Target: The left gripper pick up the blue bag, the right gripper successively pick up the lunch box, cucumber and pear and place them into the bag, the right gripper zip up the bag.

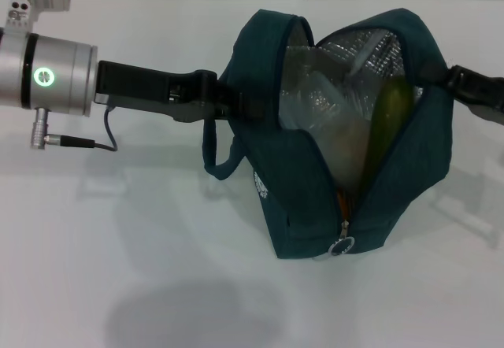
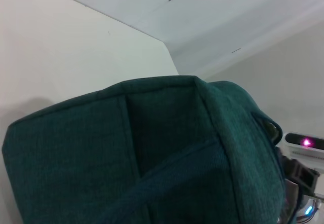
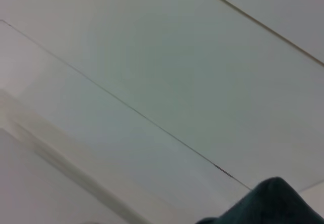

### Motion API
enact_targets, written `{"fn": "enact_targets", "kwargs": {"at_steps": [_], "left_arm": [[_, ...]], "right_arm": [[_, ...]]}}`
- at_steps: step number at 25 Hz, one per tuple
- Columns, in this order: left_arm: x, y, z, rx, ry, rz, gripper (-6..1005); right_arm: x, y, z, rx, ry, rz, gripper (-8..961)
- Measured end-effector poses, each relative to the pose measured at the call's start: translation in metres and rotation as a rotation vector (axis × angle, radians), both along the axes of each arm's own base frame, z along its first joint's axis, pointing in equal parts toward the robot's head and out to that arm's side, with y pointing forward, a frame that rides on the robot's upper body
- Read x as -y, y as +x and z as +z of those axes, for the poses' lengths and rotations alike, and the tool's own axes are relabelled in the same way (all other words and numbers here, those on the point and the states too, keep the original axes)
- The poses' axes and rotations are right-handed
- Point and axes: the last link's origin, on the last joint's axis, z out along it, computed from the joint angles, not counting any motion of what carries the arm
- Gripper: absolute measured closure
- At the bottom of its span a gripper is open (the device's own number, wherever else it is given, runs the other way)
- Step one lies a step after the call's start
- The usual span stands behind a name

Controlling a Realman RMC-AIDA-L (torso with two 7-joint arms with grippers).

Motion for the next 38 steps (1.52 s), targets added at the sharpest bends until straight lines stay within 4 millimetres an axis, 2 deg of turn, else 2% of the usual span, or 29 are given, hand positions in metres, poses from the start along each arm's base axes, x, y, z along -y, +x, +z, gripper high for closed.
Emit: {"fn": "enact_targets", "kwargs": {"at_steps": [10, 14, 18, 21, 28, 33, 38], "left_arm": [[0.0, 0.001, 0.0, 0.006, 0.0, -0.006, 955], [0.0, 0.001, 0.0, 0.007, 0.001, -0.006, 955], [0.001, 0.001, -0.001, 0.009, -0.001, -0.005, 955], [0.001, 0.002, -0.002, 0.012, -0.002, -0.005, 955], [0.003, 0.006, -0.008, 0.024, -0.011, -0.008, 954], [0.003, 0.009, -0.012, 0.025, -0.022, -0.018, 954], [0.001, 0.012, -0.011, 0.035, -0.01, -0.017, 954]], "right_arm": [[0.02, 0.007, 0.012, 0.011, 0.085, 0.101, 513], [0.043, 0.014, 0.017, 0.036, 0.181, 0.206, 416], [0.066, 0.022, 0.013, 0.078, 0.231, 0.286, 318], [0.085, 0.026, -0.003, 0.149, 0.232, 0.378, 95], [0.107, 0.033, -0.04, 0.275, 0.221, 0.489, 92], [0.103, 0.041, -0.058, 0.377, 0.191, 0.479, 93], [0.096, 0.04, -0.07, 0.431, 0.159, 0.499, 93]]}}
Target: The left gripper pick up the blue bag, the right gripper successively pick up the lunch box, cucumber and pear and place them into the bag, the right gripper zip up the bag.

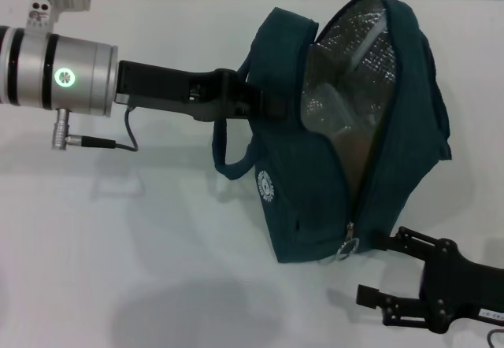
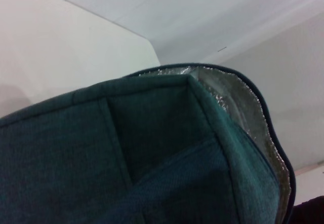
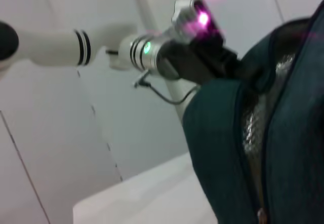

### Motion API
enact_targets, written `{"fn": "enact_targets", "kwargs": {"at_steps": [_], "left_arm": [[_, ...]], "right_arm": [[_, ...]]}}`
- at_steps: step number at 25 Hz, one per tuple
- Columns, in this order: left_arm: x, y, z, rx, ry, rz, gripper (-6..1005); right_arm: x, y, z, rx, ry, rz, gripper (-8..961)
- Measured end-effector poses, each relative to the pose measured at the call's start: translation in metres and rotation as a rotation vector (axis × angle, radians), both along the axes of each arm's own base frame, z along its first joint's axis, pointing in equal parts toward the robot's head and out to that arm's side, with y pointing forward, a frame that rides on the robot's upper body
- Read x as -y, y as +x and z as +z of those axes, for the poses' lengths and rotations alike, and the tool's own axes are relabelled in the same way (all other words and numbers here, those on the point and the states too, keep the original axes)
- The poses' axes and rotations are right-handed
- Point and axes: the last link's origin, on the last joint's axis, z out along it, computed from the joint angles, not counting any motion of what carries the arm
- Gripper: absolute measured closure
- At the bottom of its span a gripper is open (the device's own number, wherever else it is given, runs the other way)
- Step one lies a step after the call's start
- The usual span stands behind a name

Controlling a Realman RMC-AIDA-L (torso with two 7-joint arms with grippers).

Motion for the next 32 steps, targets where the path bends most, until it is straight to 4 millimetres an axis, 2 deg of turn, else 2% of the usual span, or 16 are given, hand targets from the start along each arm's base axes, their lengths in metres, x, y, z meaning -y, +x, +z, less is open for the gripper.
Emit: {"fn": "enact_targets", "kwargs": {"at_steps": [13, 21, 32], "left_arm": [[-0.001, 0.004, 0.0, 0.023, 0.011, -0.012, 954], [0.001, 0.002, -0.001, 0.024, 0.011, -0.008, 954], [0.001, 0.0, -0.001, 0.024, 0.013, -0.008, 954]], "right_arm": [[-0.019, -0.014, -0.015, 0.064, -0.023, 0.053, 95], [-0.02, -0.024, -0.029, 0.088, -0.046, 0.09, 96], [-0.016, -0.021, -0.025, 0.063, -0.046, 0.066, 107]]}}
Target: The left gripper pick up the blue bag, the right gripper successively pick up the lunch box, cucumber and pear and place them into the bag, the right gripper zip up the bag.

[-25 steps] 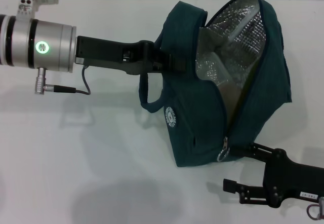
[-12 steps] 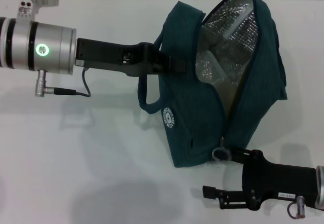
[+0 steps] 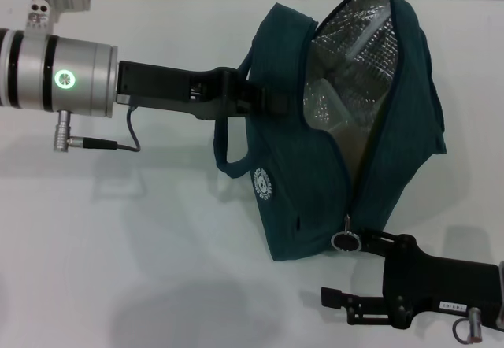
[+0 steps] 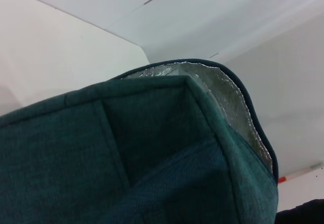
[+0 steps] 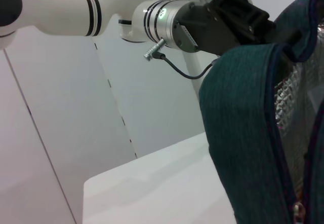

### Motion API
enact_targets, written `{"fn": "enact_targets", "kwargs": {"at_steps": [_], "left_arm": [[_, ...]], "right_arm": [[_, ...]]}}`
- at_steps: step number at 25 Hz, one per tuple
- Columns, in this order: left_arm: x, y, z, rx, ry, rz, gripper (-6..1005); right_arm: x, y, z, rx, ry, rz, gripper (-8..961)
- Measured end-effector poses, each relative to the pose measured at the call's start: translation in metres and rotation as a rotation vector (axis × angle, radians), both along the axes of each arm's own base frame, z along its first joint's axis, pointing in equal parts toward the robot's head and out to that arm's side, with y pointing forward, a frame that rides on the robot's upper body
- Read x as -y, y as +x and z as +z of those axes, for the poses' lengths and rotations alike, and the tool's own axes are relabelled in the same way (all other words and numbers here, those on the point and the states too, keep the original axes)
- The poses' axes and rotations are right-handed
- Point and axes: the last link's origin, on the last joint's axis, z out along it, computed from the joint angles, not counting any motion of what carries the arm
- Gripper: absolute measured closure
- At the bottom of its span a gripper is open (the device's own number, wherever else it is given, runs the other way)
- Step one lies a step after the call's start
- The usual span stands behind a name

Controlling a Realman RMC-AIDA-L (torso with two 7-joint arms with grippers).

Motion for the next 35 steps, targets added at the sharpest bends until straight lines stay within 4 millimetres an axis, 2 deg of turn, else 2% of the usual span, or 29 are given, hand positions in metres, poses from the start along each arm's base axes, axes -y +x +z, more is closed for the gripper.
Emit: {"fn": "enact_targets", "kwargs": {"at_steps": [8, 13, 16, 22, 31, 35], "left_arm": [[0.0, 0.0, 0.0, 0.0, -0.001, 0.0, 954], [0.001, -0.001, 0.0, 0.0, -0.001, 0.0, 954], [0.001, -0.001, 0.0, 0.0, -0.001, 0.001, 954], [0.001, -0.001, 0.0, 0.001, -0.002, 0.0, 953], [0.001, -0.001, 0.001, 0.002, 0.002, -0.001, 953], [0.0, -0.001, 0.001, 0.003, 0.005, 0.001, 953]], "right_arm": [[0.001, 0.007, 0.006, -0.03, 0.048, -0.066, 134], [-0.001, 0.008, 0.007, -0.033, 0.061, -0.082, 332], [-0.002, 0.01, 0.007, -0.025, 0.065, -0.086, 534], [-0.004, 0.01, 0.006, -0.012, 0.067, -0.089, 756], [-0.002, 0.011, 0.007, -0.013, 0.066, -0.091, 906], [0.005, 0.016, 0.018, -0.062, 0.08, -0.106, 939]]}}
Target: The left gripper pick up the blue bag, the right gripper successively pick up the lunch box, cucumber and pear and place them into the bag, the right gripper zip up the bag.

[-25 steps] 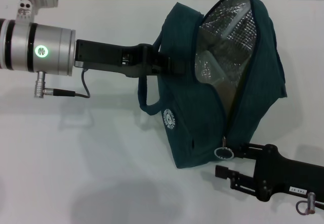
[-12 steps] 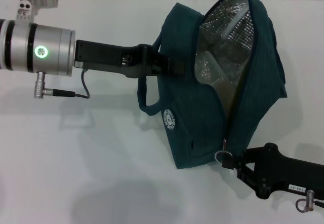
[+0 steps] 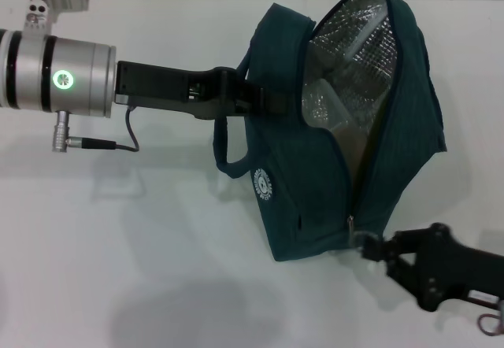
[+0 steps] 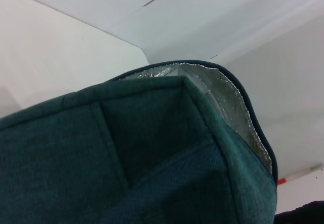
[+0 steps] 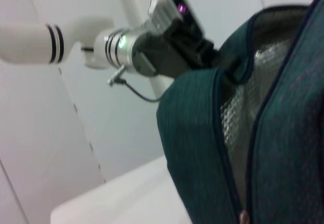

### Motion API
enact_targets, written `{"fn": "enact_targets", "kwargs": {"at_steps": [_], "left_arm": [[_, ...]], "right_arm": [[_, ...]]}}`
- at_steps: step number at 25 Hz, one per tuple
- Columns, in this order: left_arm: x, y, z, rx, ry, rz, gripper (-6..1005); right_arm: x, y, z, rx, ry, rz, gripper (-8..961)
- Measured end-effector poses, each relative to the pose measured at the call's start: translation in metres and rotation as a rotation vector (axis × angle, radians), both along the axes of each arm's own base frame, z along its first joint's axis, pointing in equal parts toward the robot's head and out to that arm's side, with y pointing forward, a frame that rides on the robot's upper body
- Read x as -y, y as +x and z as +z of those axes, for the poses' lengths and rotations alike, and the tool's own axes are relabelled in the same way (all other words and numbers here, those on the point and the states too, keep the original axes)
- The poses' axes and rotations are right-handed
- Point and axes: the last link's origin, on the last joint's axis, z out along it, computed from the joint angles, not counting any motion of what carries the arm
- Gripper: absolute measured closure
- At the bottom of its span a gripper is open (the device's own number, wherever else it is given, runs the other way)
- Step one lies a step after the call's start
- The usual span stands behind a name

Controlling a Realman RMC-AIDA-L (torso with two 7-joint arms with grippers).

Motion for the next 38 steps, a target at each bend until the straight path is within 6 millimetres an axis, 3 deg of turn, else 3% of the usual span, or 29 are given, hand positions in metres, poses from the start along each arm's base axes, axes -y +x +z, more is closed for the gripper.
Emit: {"fn": "enact_targets", "kwargs": {"at_steps": [6, 17, 22, 33, 38], "left_arm": [[0.0, 0.0, 0.0, 0.0, 0.001, 0.0, 953], [0.003, -0.003, -0.002, 0.013, 0.05, -0.059, 953], [0.006, -0.008, 0.003, 0.066, 0.124, -0.083, 792], [0.019, -0.022, 0.017, 0.184, 0.326, -0.16, 579], [0.032, -0.031, 0.02, 0.199, 0.371, -0.207, 384]], "right_arm": [[0.006, 0.0, 0.029, -0.14, 0.107, -0.009, 938], [-0.01, -0.02, 0.028, -0.177, 0.116, 0.065, 939], [-0.012, -0.024, 0.031, -0.205, 0.13, 0.074, 939], [-0.026, -0.043, 0.043, -0.251, 0.201, 0.151, 938], [-0.038, -0.057, 0.05, -0.29, 0.243, 0.186, 938]]}}
